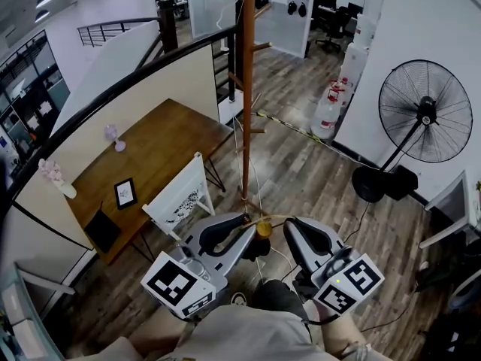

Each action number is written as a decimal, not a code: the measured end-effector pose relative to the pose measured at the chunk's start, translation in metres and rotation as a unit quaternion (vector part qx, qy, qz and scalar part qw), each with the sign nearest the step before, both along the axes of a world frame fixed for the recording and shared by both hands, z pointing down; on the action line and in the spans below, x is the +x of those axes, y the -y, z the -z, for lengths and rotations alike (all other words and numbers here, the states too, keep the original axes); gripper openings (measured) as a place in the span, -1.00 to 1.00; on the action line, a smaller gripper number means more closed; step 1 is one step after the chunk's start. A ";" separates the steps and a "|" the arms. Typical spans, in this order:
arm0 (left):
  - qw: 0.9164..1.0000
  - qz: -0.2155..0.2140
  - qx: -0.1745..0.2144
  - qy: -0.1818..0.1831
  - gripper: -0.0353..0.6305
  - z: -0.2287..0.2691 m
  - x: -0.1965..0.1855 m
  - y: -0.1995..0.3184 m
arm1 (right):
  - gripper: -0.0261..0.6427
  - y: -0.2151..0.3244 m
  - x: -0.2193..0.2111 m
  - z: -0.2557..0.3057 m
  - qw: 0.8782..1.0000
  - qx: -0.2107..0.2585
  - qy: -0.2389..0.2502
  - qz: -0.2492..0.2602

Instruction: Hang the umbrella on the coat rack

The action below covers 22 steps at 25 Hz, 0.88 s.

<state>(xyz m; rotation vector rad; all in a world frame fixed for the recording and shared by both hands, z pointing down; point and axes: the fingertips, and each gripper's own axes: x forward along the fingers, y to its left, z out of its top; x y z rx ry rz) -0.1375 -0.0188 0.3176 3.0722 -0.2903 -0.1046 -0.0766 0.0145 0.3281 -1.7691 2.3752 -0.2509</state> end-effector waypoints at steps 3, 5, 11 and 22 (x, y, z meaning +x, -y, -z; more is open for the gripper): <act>1.000 -0.003 0.003 -0.001 -0.72 0.000 0.007 0.009 | -0.89 0.011 0.006 0.000 1.000 0.007 0.001 -0.002; 1.000 -0.006 0.008 0.003 -0.72 -0.002 0.014 0.014 | -0.89 0.016 0.013 -0.002 1.000 0.008 -0.002 -0.002; 1.000 -0.011 0.024 0.011 -0.72 -0.005 0.042 0.035 | -0.89 0.042 0.039 -0.006 1.000 0.019 -0.008 0.005; 0.999 0.000 0.034 0.007 -0.72 0.009 0.127 0.103 | -0.89 0.111 0.122 0.008 0.998 0.032 0.004 0.045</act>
